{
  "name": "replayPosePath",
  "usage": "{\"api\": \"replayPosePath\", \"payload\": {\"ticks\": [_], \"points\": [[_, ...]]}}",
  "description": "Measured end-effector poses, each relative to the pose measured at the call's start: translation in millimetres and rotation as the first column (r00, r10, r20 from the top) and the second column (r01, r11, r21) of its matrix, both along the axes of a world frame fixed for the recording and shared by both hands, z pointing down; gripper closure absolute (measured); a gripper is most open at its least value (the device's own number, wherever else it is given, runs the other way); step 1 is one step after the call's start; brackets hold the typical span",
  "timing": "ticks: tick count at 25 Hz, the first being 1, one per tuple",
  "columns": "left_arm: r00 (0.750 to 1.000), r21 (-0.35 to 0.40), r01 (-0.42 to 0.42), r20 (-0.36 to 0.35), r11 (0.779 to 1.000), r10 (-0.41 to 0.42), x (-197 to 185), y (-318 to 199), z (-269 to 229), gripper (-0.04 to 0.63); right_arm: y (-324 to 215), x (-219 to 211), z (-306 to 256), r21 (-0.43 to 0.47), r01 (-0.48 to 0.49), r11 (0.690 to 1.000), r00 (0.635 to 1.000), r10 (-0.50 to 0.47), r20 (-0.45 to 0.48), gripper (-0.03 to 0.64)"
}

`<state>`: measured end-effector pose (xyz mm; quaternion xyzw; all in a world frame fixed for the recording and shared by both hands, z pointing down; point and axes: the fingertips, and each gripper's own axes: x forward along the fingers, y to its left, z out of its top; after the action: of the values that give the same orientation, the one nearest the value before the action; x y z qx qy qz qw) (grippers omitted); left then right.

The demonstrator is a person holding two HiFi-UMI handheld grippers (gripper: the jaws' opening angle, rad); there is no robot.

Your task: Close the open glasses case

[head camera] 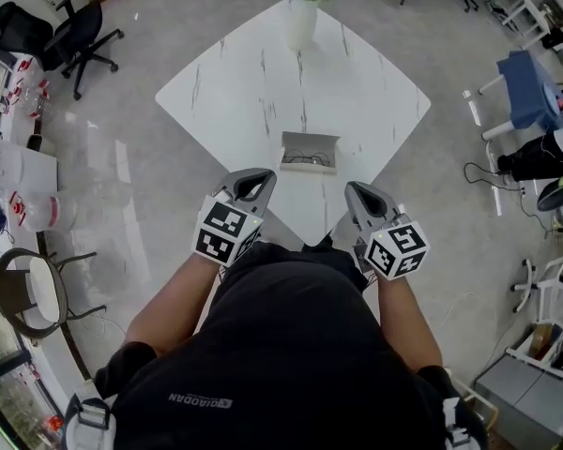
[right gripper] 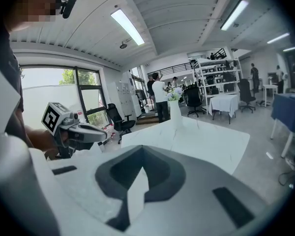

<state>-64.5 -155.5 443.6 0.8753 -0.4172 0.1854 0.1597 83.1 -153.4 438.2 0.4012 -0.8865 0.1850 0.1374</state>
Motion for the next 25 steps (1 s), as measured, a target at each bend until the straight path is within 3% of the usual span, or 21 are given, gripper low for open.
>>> {"api": "replayPosePath", "payload": {"ticks": [8, 13, 25], "points": [[1.000, 0.024, 0.010, 0.016, 1.000, -0.010, -0.7, -2.6, -1.1, 0.591, 0.4, -0.3, 1.5, 0.027, 0.002, 1.000, 1.000, -0.002, -0.001, 0.618], [1.000, 0.040, 0.004, 0.021, 0.999, -0.004, 1.0, -2.8, -3.0, 0.583, 4.1, -7.0, 0.8, 0.035, 0.050, 0.998, 0.999, -0.050, -0.010, 0.617], [0.998, 0.064, -0.030, 0.053, 0.998, 0.027, 8.1, 0.9, -5.9, 0.543, 6.0, 0.4, 0.5, 0.038, 0.053, 0.998, 0.998, -0.052, -0.030, 0.557]]}}
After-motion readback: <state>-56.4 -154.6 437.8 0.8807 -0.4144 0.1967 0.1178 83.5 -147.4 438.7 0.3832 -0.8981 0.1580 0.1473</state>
